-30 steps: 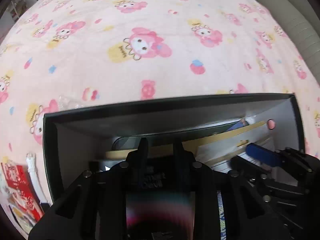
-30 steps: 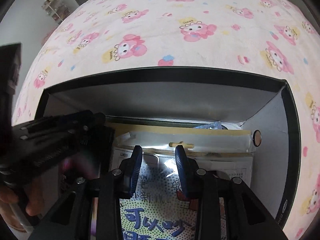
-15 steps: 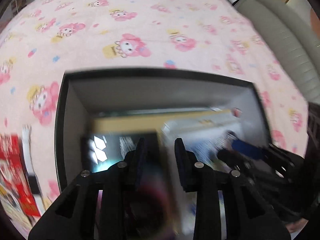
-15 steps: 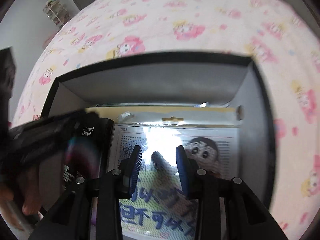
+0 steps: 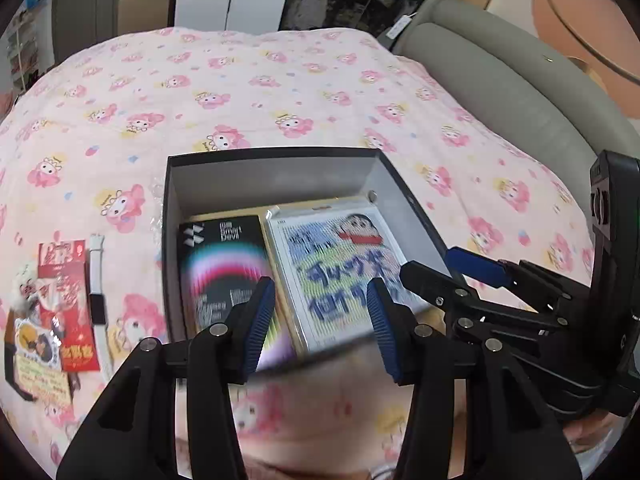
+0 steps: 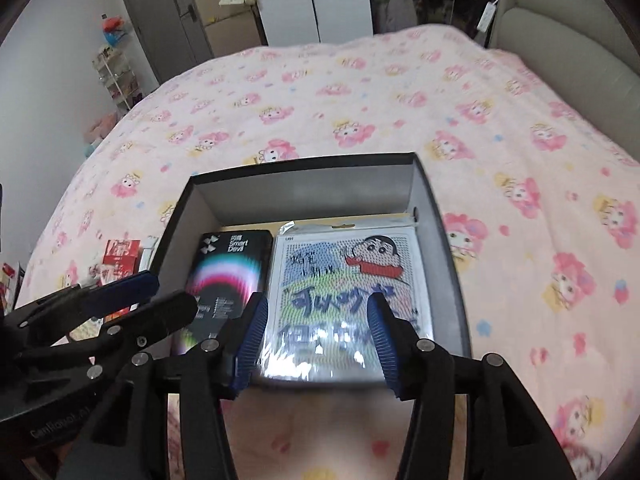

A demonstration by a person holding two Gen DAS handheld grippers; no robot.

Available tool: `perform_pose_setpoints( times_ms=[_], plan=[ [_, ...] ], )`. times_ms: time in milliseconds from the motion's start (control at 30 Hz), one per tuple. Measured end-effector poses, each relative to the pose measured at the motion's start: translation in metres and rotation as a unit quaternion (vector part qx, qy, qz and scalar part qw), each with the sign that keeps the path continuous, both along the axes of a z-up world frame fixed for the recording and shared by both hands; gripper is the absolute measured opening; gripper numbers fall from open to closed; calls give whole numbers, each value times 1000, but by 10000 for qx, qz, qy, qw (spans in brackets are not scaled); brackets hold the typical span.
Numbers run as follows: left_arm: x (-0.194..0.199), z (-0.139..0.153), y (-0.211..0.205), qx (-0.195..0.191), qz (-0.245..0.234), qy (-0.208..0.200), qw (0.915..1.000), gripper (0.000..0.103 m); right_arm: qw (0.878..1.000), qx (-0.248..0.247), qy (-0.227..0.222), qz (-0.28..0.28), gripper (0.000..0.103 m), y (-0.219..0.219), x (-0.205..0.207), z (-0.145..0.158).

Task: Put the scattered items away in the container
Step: 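Move the left gripper to the sticker and coupon card and grasp them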

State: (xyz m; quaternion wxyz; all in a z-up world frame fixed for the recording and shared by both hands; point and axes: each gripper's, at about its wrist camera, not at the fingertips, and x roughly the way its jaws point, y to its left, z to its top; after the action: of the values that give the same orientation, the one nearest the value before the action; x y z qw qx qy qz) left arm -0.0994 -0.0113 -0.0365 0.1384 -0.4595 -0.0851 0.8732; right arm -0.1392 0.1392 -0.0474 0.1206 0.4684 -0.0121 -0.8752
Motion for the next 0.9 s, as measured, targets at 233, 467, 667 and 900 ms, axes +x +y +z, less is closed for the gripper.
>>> perform_pose_setpoints(
  times_ms=[233,467,667,900],
  plan=[
    [54,5,-27,-9,-16,-33,10000,49,9992,-275,-121,264,48,-19,51,4],
    [91,5,-95,-21,610,-35,9981,48,9946,-320,-204,963,48,-85,74,2],
    [118,-6,-169,101,1343,-75,9909,47,9842,-312,-340,1710,48,-163,76,-1],
    [132,-43,-244,347,2126,-320,9760,48,9599,-381,-1061,2567,48,-252,69,-36]
  ],
)
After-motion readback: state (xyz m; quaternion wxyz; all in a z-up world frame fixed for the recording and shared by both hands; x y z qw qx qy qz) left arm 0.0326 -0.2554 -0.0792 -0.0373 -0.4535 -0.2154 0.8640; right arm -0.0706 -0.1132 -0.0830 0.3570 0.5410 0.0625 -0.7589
